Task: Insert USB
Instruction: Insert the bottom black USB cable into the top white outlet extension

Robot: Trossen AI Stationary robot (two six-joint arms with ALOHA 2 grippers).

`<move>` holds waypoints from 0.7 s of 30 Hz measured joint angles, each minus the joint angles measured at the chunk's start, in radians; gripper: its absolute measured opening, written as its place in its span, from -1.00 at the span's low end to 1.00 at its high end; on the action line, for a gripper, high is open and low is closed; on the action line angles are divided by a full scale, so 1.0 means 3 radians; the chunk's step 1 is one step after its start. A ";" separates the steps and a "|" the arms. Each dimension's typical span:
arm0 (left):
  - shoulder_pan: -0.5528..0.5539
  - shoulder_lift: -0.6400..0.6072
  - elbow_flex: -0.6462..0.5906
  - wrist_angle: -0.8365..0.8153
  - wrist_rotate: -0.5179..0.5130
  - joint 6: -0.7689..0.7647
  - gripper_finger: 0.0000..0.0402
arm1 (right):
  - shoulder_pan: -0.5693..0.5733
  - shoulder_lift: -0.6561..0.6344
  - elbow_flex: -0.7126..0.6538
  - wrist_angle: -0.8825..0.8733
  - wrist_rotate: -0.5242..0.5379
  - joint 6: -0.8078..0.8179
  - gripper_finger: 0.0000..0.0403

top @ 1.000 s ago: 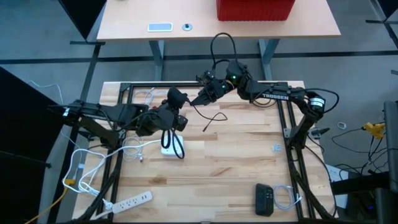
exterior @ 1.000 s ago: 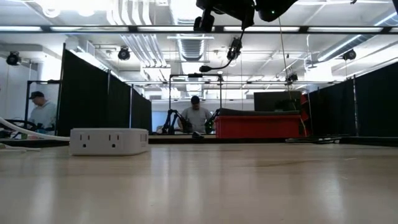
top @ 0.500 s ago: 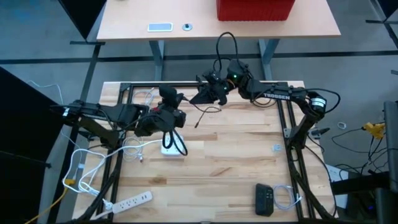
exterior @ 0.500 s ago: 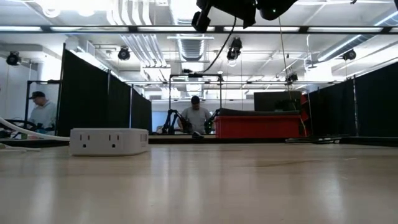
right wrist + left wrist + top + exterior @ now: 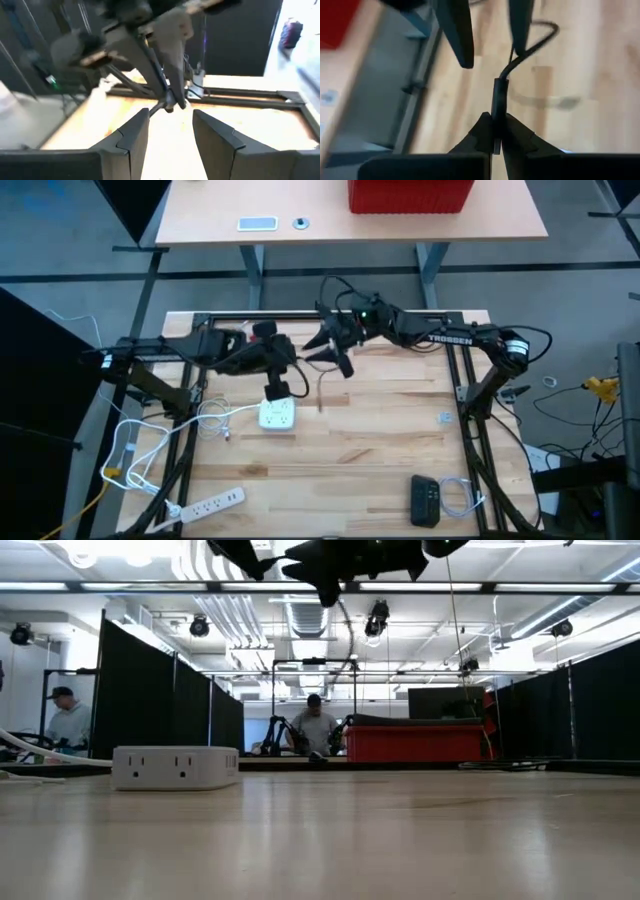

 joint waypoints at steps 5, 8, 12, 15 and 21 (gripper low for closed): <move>0.0127 0.0037 -0.0001 -0.0113 0.0428 -0.0216 -0.98 | 0.0214 -0.0004 0.0001 -0.0031 0.0423 -0.0407 -0.36; 0.0126 0.0085 -0.0001 -0.0106 0.0610 -0.0234 -0.98 | 0.0312 -0.0004 0.0001 -0.0076 0.0766 -0.0545 -0.40; 0.0157 0.0221 -0.0001 -0.0108 0.0899 -0.0366 -0.98 | 0.0396 -0.0004 0.0001 -0.0208 0.0889 -0.0638 -0.46; 0.0158 0.0315 -0.0002 -0.0115 0.0936 -0.0369 -0.98 | 0.0415 -0.0004 0.0001 -0.0367 0.0886 -0.0615 -0.50; 0.0165 0.0402 -0.0002 -0.0090 0.0983 -0.0390 -0.98 | 0.0411 -0.0004 0.0001 -0.0748 0.0901 -0.0488 -0.58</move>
